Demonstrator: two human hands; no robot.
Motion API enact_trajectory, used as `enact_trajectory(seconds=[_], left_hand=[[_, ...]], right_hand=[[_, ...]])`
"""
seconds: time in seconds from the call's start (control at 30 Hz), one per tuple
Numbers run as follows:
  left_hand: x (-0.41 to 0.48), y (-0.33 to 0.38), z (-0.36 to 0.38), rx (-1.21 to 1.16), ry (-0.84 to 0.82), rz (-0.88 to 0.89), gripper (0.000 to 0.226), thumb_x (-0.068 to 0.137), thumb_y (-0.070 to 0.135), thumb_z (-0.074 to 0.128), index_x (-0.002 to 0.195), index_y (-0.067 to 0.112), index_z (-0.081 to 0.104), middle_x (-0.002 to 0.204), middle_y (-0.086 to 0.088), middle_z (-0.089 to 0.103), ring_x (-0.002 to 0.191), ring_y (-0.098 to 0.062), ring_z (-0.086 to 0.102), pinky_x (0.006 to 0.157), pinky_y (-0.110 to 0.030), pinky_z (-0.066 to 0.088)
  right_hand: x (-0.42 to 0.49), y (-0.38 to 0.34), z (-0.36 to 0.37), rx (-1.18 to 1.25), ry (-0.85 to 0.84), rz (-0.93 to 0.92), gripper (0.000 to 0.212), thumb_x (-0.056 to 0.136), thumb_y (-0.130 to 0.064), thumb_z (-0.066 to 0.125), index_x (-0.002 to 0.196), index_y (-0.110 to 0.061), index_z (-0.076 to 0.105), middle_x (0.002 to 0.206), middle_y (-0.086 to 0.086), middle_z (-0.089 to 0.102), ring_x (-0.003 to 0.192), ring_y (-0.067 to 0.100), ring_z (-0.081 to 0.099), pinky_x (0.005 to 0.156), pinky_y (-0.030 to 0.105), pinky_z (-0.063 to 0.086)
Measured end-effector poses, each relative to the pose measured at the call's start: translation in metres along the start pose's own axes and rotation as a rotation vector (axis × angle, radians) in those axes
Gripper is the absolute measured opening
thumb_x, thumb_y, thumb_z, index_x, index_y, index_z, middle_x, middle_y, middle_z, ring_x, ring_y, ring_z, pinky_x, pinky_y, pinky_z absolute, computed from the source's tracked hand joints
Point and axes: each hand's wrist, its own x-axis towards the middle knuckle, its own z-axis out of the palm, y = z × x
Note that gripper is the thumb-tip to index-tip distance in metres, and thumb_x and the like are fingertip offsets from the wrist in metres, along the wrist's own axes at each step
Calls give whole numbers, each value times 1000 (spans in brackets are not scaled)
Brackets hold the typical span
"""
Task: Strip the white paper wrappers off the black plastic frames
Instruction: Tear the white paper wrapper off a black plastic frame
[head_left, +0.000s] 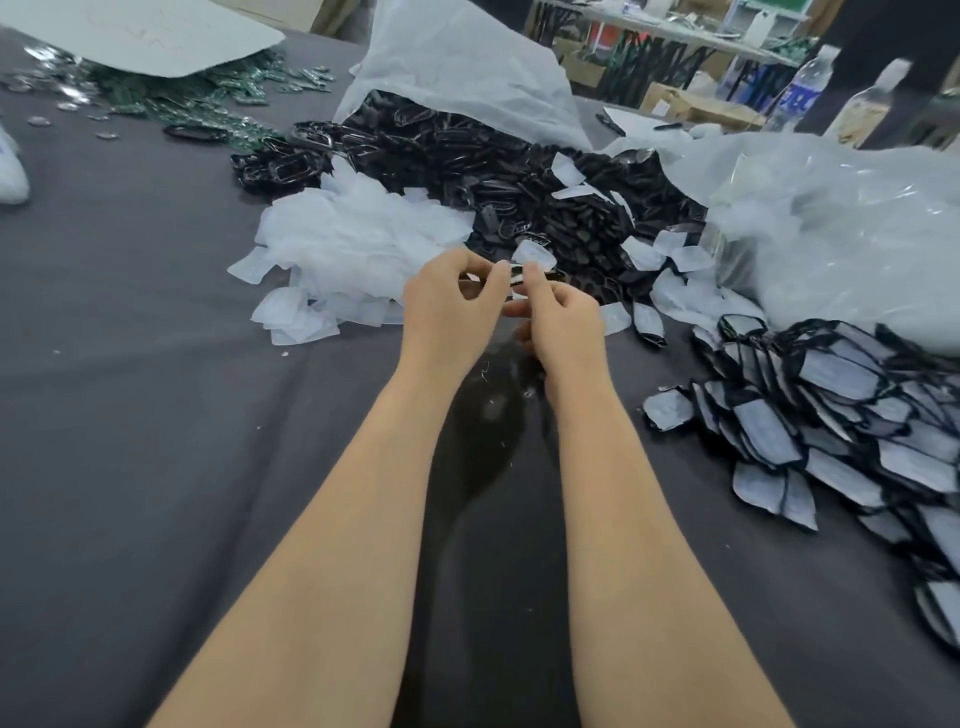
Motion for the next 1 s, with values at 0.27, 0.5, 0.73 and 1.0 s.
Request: enact_trajectory(seconds=[0.27,0.5,0.73,1.0], left_hand=[[0,-2,4,-148,102,-99,30,91,9,59,120,9,50,100,11,53,70,1,52,66,-3,43],[1,-4,2,-234,113,-161,14,93,5,54,99,16,59,79,13,55,73,-1,57,76,-18,53],[-1,-3,2,-307,71,-209,15,98,7,43,95,19,52,77,-1,58,54,-2,63,57,-22,56],[2,-4,4,-346,91,-231,11,96,4,49,97,15,51,81,4,54,56,-3,55,54,-15,54]], right_hand=[[19,6,-8,-651,342,-131,33,98,-15,40,127,-15,57,131,9,52,123,29,41,100,38,35],[43,5,-4,-897,241,74,38,99,-22,40,137,-16,44,142,16,34,131,34,32,108,42,25],[44,5,-8,-732,347,-46,28,91,-8,47,117,-16,54,129,11,50,122,30,43,101,39,33],[28,-8,-24,242,229,-85,10,93,-1,56,95,-8,63,78,-1,61,64,8,59,67,17,53]])
